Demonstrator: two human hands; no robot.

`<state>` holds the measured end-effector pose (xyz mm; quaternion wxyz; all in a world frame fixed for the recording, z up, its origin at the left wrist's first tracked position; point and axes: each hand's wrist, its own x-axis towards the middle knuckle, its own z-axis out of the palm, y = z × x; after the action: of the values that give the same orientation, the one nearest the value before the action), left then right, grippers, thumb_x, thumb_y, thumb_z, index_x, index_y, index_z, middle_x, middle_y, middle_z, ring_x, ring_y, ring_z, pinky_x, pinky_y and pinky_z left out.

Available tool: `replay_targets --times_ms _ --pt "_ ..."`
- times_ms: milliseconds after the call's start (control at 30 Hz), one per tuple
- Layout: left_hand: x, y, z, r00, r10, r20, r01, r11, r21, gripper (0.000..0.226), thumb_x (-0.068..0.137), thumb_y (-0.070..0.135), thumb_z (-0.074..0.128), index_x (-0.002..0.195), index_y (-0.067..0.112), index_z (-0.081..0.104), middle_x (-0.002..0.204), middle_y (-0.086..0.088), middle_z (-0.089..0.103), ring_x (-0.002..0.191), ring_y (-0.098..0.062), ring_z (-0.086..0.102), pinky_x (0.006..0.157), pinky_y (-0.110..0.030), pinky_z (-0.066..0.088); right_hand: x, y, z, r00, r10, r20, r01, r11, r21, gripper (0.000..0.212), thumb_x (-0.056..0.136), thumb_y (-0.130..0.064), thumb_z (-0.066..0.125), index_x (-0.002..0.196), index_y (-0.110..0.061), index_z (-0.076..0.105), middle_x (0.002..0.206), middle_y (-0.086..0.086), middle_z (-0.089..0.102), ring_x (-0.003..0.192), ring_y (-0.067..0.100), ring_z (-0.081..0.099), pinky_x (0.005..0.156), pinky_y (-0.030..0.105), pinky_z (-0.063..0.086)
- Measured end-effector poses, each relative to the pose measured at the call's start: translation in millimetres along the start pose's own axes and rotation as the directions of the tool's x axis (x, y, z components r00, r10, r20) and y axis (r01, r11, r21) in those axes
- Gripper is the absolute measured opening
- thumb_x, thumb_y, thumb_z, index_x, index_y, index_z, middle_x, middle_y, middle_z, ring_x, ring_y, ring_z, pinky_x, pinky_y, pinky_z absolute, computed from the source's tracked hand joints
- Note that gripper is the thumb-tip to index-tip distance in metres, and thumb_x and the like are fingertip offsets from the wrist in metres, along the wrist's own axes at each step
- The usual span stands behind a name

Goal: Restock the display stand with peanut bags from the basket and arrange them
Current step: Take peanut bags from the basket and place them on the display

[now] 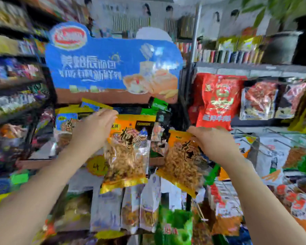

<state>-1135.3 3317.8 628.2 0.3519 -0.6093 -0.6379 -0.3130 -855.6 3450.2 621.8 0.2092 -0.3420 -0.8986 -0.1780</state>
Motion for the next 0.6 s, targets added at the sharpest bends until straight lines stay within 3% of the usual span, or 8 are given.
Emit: replay_targets --times_ms 100,167,267,333,400,500,600 --pt "33.3 -51.8 -4.0 0.996 -0.028 -0.082 0.029 1.0 0.005 0.034 0.089 0.021 0.042 0.104 -0.001 0.063 0.099 -0.025 0.068 0.08 -0.044 0.066 0.063 -0.051 0.055 45.0 -17.9 -8.0 0.984 -0.129 -0.127 0.12 0.99 -0.071 0.016 0.087 -0.019 0.056 0.1 -0.022 0.049 0.084 0.007 0.07 0.07 0.03 0.068 0.056 0.037 0.05" --pt "57.9 -82.8 -1.6 0.986 -0.075 -0.151 0.082 0.996 0.041 0.033 0.091 0.022 0.041 0.105 0.0 0.062 0.101 -0.025 0.066 0.084 -0.046 0.064 0.067 -0.051 0.052 72.8 -26.8 -12.2 0.983 -0.142 -0.118 0.136 0.989 -0.056 0.019 0.09 -0.022 0.052 0.11 -0.02 0.05 0.097 0.008 0.069 0.082 0.031 0.068 0.063 0.04 0.052" --pt "88.7 -121.1 18.1 0.978 -0.159 -0.137 0.164 0.986 0.029 0.026 0.096 0.019 0.043 0.103 -0.001 0.058 0.098 -0.026 0.063 0.082 -0.045 0.062 0.065 -0.05 0.049 111.3 -36.6 -16.9 0.994 -0.103 -0.046 0.106 0.993 0.06 0.036 0.095 -0.034 0.041 0.129 -0.021 0.043 0.114 0.008 0.063 0.101 0.033 0.061 0.072 0.04 0.05" --pt "97.8 -137.8 44.1 0.978 -0.199 -0.058 0.2 0.98 0.013 0.023 0.097 0.018 0.043 0.104 0.001 0.056 0.1 -0.023 0.062 0.084 -0.042 0.061 0.065 -0.049 0.048 135.6 -49.1 -17.8 0.99 -0.139 -0.031 0.141 0.984 0.107 0.041 0.095 -0.037 0.039 0.134 -0.022 0.038 0.109 0.011 0.063 0.101 0.034 0.06 0.073 0.041 0.048" --pt "98.5 -147.6 78.2 0.974 -0.181 0.137 0.184 0.983 -0.009 0.026 0.098 0.021 0.041 0.113 0.006 0.055 0.112 -0.017 0.063 0.096 -0.037 0.061 0.073 -0.045 0.05 161.7 -64.1 -13.2 0.98 -0.197 0.016 0.193 0.971 0.143 0.044 0.096 -0.035 0.039 0.139 -0.027 0.033 0.108 0.011 0.063 0.101 0.034 0.059 0.07 0.037 0.044" --pt "90.9 -163.8 118.8 0.881 -0.131 0.454 0.146 0.989 0.003 0.033 0.099 0.025 0.037 0.128 0.015 0.049 0.128 -0.007 0.055 0.116 -0.027 0.052 0.085 -0.038 0.046 206.0 -81.6 3.4 0.953 -0.298 0.052 0.29 0.949 0.123 0.038 0.097 -0.033 0.04 0.134 -0.026 0.039 0.113 0.011 0.062 0.1 0.033 0.059 0.069 0.037 0.048" --pt "81.0 -195.4 127.6 0.854 -0.189 0.484 0.198 0.98 0.033 0.046 0.096 0.029 0.043 0.141 0.022 0.034 0.14 -0.005 0.041 0.126 -0.025 0.04 0.095 -0.037 0.042 253.1 -92.1 26.7 0.945 -0.319 0.074 0.304 0.939 0.164 0.03 0.097 -0.033 0.041 0.122 -0.018 0.048 0.106 0.014 0.065 0.097 0.033 0.06 0.072 0.043 0.051"
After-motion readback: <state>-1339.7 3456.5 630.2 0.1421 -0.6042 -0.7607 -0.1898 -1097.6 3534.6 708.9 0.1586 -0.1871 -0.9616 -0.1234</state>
